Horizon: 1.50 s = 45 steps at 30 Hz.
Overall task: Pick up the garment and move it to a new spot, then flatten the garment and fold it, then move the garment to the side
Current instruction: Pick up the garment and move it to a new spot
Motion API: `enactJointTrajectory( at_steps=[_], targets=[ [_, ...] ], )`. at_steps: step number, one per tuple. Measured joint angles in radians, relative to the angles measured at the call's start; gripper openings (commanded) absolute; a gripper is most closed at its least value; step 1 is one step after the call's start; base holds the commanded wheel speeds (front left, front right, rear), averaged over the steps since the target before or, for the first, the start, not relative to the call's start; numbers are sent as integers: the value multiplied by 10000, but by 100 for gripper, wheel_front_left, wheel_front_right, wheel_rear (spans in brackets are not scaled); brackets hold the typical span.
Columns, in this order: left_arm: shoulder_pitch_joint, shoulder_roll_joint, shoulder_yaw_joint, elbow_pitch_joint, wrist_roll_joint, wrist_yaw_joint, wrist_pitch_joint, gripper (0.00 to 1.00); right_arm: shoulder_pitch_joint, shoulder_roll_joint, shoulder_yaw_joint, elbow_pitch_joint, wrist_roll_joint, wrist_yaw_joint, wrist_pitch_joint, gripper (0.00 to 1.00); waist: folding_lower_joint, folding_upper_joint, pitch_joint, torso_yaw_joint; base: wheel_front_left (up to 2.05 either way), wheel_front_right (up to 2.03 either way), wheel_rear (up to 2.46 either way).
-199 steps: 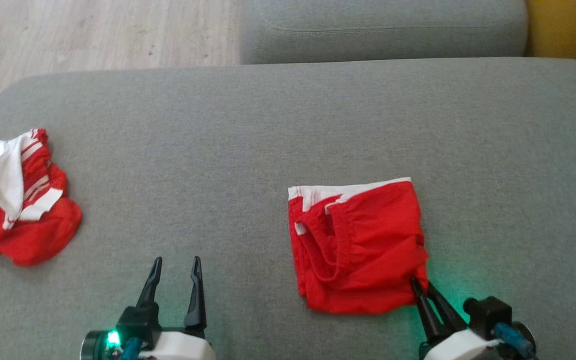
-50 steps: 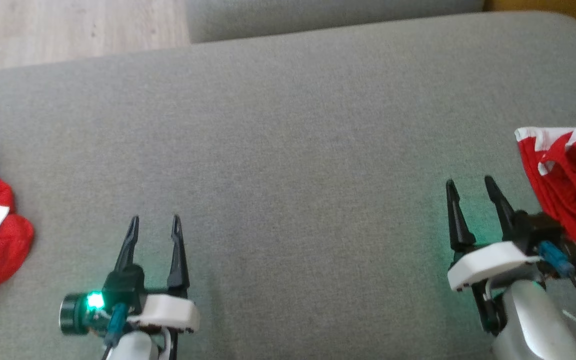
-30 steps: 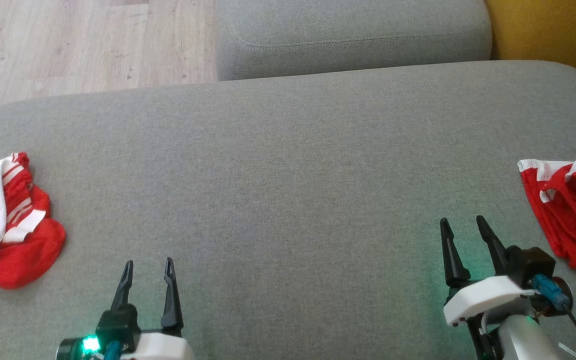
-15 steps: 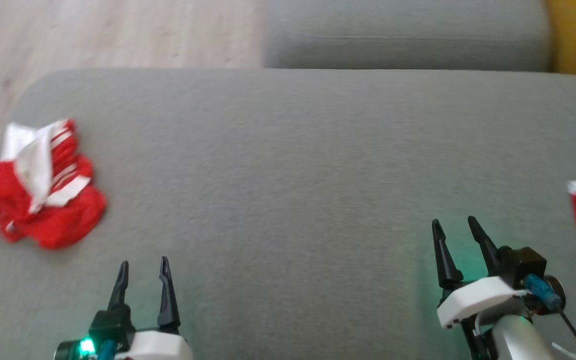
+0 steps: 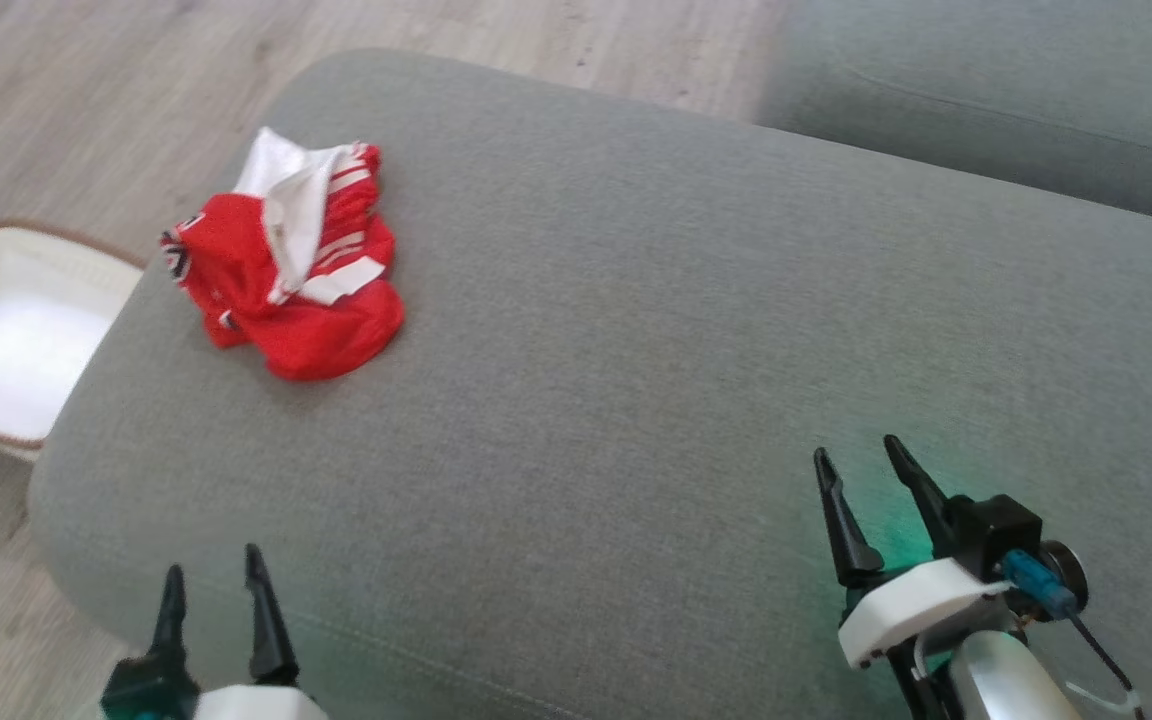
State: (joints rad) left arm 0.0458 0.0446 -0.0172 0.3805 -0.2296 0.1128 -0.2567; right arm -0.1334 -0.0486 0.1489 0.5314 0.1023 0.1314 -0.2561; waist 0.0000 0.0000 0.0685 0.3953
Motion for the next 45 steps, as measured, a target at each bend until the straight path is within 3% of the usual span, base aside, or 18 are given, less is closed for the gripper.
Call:
enactJointTrajectory(
  at_steps=[11,16,20,25,30,38,39,40,45],
  targets=[
    [-785,-27,725,-476,-44,-888,0,100,-420,0,29,-142,-90,0,0,100,0,0,690,33,0,0,0],
    [-2629,50,1572,-867,205,-1457,0,100,-880,-15,-77,-616,-299,0,0,100,1,0,1356,-200,0,0,0],
    [-3997,359,1971,-313,360,-1793,-2,100,-1201,-184,67,-934,-324,0,0,100,2,0,1860,-498,0,0,0],
    [-5775,865,2111,1340,357,-2155,-10,100,-1734,-550,211,-1358,-324,0,0,100,3,0,2624,-1028,0,0,0],
    [-6735,1149,2052,3055,332,-2219,-8,100,-1958,-738,136,-1482,-322,0,0,100,2,0,3199,-1498,0,0,0],
    [-7525,1994,2477,5467,240,-1509,-2,100,-2314,-863,81,-1783,-320,0,-6,100,1,0,3822,-2224,0,0,0],
    [-7593,2006,2481,5628,244,-1465,-2,94,-2346,-859,82,-1799,-320,0,-8,100,1,0,3866,-2296,0,0,0],
    [-7640,2017,2483,5753,240,-1475,-2,0,-2390,-859,81,-1799,-320,0,-12,100,0,0,3898,-2364,0,0,0],
    [-7707,2033,2654,5647,186,-1473,0,0,-2466,-848,12,-1732,-301,0,-21,100,0,-1,3875,-2557,0,0,0]
  ],
)
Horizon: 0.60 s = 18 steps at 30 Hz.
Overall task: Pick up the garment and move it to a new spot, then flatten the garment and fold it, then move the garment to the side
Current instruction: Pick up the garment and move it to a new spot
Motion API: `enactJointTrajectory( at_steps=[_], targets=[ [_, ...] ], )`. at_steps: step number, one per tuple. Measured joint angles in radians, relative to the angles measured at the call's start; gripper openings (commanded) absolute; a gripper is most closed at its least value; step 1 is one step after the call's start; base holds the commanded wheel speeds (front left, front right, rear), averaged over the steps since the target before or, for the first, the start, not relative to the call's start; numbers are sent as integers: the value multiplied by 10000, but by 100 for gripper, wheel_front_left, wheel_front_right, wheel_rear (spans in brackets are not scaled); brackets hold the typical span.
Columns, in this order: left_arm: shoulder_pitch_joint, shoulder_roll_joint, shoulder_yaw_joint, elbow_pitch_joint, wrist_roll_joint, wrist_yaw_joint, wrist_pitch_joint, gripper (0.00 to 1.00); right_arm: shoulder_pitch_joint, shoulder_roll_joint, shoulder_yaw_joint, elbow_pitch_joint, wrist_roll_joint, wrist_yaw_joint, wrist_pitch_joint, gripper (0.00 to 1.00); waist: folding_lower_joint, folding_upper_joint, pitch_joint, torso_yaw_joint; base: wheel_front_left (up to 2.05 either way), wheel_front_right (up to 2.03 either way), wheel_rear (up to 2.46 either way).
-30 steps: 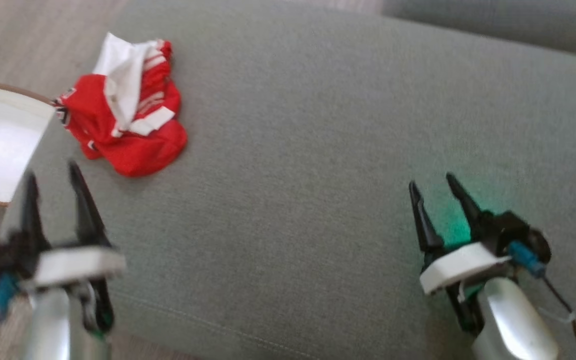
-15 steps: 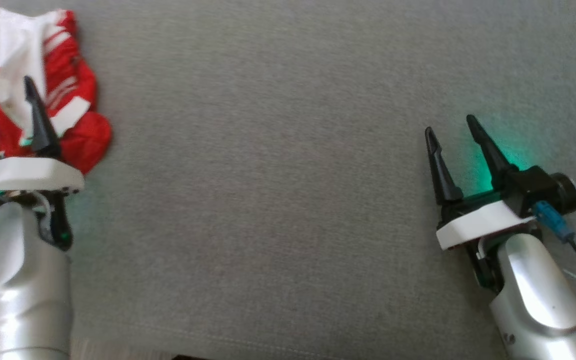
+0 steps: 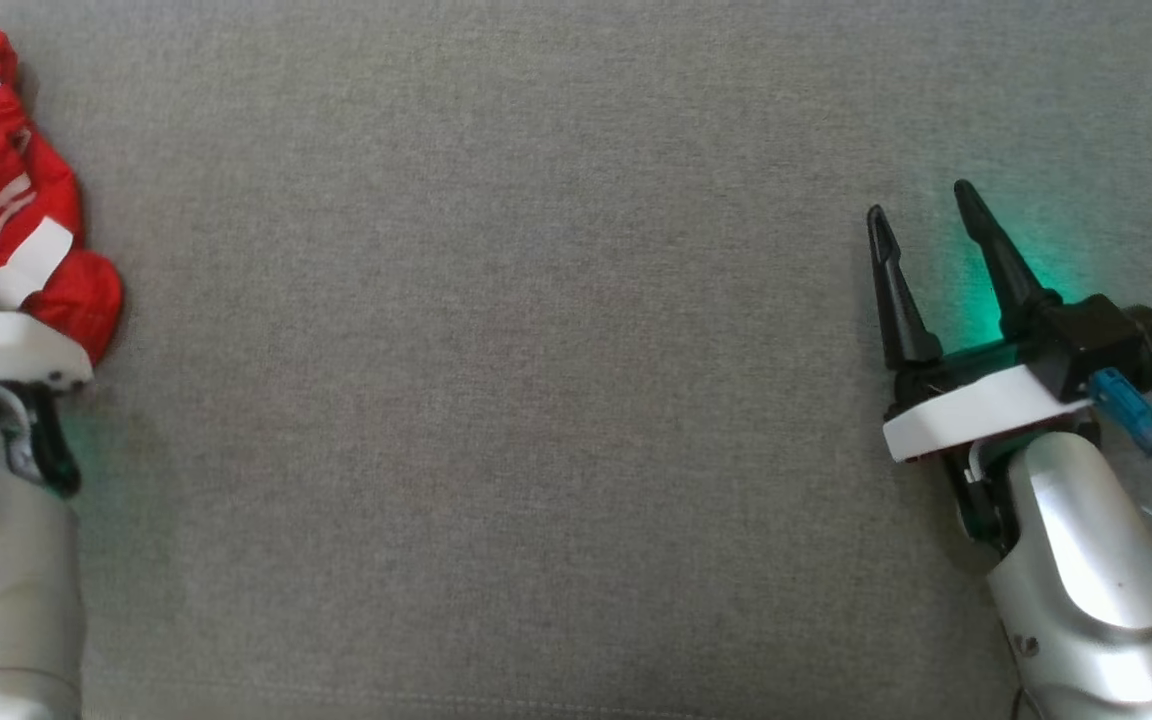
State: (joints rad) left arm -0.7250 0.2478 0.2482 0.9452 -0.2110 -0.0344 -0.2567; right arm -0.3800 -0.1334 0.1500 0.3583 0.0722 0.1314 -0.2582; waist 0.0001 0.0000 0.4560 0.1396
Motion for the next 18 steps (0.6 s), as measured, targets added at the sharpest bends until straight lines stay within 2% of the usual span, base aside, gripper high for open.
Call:
enactJointTrajectory(
  at_steps=[6,12,18],
  targets=[
    [-134,245,-295,-1170,359,-366,-2,0,25,324,12,299,165,0,0,100,-1,0,-388,-309,0,0,0],
    [-334,128,-1279,-2155,665,-746,-2,0,68,616,267,516,470,0,2,100,-1,0,-878,-1099,0,0,0],
    [-360,-1185,-3041,-2811,495,-903,-2,0,233,669,957,600,1170,0,2,100,-1,0,-1318,-2481,0,0,0]
  ],
)
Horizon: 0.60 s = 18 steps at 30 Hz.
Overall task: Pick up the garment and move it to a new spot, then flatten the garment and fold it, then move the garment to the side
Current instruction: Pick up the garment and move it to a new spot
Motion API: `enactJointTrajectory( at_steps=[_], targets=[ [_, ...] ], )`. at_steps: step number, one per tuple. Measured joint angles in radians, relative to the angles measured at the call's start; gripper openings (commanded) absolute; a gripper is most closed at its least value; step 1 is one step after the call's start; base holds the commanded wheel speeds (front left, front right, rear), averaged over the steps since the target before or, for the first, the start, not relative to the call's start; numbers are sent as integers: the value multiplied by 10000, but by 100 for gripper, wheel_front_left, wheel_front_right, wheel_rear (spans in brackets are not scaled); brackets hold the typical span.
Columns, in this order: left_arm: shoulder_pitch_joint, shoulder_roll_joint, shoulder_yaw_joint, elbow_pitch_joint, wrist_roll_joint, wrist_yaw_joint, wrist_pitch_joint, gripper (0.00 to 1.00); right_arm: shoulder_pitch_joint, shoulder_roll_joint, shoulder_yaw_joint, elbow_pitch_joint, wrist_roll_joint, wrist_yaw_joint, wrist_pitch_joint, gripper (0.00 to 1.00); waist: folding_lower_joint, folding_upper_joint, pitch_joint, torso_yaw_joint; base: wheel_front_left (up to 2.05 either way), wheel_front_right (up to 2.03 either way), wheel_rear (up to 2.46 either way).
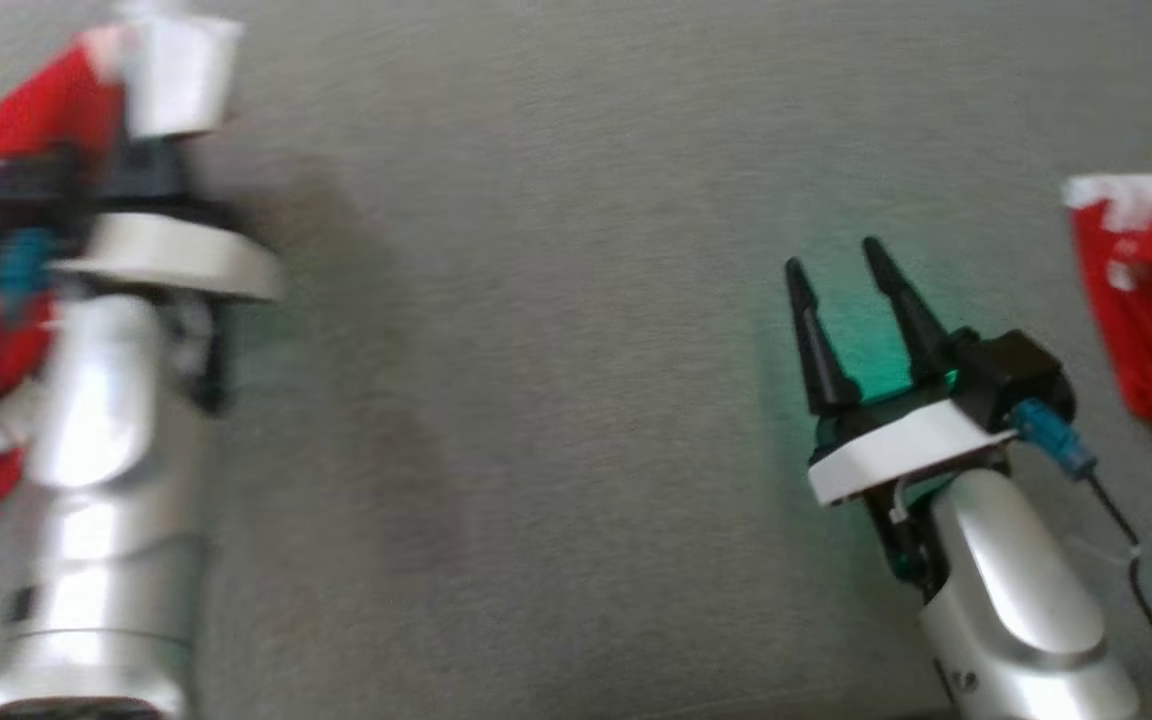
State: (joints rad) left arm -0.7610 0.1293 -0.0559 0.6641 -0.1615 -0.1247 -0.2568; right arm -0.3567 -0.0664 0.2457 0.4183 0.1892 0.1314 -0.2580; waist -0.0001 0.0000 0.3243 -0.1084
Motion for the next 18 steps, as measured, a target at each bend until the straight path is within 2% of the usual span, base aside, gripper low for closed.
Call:
enactJointTrajectory(
  at_steps=[3,6,12,13,14,15,18],
  targets=[
    [13,-529,-1206,-263,-347,-6,0,0,23,31,320,-8,267,0,0,100,0,0,-126,-643,0,0,0],
    [55,-819,-2301,-357,-959,-77,0,0,20,40,627,-21,468,0,0,100,0,0,-205,-1280,0,0,0],
    [546,-872,-4234,-690,-2376,-75,0,0,23,54,930,-56,746,2,0,100,0,0,-293,-2323,0,0,0],
    [546,-872,-4234,-690,-2376,-75,0,0,23,54,930,-56,746,2,0,100,0,0,-293,-2323,0,0,0],
    [783,-882,-5089,-1001,-3187,-75,0,0,24,54,999,-56,750,0,0,100,0,0,-308,-2540,0,0,0],
    [783,-882,-5089,-1001,-3187,-75,0,0,24,54,999,-56,750,0,0,100,0,0,-308,-2540,0,0,0],
    [1067,-895,-5983,-1287,-3820,38,0,0,26,54,974,-54,750,0,0,100,-1,0,-298,-2654,0,0,0]
  ],
)
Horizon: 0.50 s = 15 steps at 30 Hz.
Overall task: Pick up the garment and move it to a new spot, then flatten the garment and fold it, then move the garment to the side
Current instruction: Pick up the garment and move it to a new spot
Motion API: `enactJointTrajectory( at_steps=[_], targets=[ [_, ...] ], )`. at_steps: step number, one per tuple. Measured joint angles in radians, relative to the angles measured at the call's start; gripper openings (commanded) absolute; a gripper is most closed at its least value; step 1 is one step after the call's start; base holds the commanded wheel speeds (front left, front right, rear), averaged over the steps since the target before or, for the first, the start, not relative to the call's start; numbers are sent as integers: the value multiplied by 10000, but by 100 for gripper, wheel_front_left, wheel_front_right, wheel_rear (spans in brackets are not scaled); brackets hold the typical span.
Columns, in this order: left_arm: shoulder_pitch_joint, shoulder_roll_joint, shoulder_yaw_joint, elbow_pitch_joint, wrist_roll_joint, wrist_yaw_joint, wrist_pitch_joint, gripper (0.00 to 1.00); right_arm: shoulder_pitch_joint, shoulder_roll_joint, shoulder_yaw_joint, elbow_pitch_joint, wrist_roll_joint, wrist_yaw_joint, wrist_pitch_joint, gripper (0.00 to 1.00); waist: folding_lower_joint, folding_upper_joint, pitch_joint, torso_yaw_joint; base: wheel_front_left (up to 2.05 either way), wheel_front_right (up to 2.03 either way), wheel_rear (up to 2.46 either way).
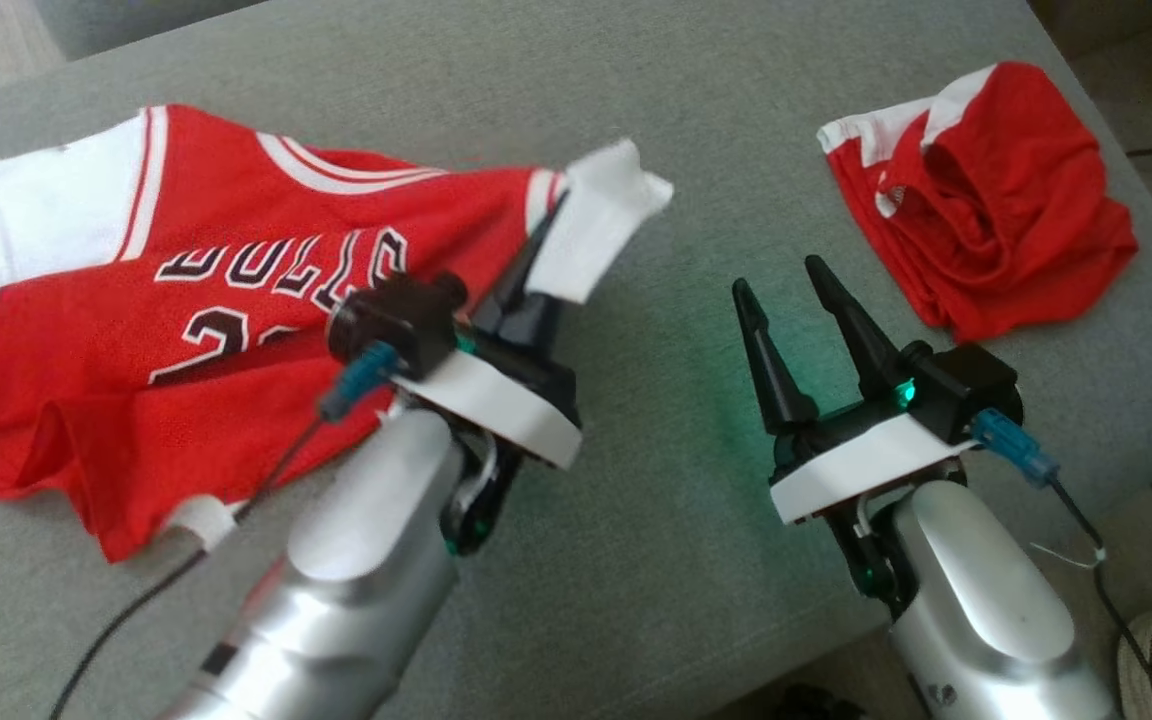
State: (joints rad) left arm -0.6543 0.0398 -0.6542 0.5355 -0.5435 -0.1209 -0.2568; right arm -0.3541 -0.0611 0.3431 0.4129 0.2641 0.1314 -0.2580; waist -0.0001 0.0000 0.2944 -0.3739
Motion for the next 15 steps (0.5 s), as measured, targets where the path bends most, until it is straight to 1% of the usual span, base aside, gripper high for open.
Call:
enactJointTrajectory(
  at_steps=[1,2,3,7,10,15],
  targets=[
    [68,2,-159,-33,-115,111,0,0,-1,2,-33,4,0,0,0,100,1,0,4,32,0,0,0],
    [113,17,-270,-35,-127,257,0,32,-3,6,-86,8,0,0,0,100,1,0,2,81,0,0,0],
    [164,25,-280,-38,-128,368,0,100,-1,17,-155,13,-8,0,0,100,0,0,-3,146,0,0,0],
    [363,23,-73,-35,-4,709,0,100,-1,19,-472,69,-153,0,0,100,1,0,-46,516,0,0,0],
    [759,31,694,-100,326,872,0,100,5,21,-698,119,-303,0,0,100,1,0,-130,891,0,0,0],
    [2097,33,2082,-428,1020,1030,0,100,201,27,-1064,278,-608,0,0,100,1,0,-401,1594,0,0,0]
  ],
)
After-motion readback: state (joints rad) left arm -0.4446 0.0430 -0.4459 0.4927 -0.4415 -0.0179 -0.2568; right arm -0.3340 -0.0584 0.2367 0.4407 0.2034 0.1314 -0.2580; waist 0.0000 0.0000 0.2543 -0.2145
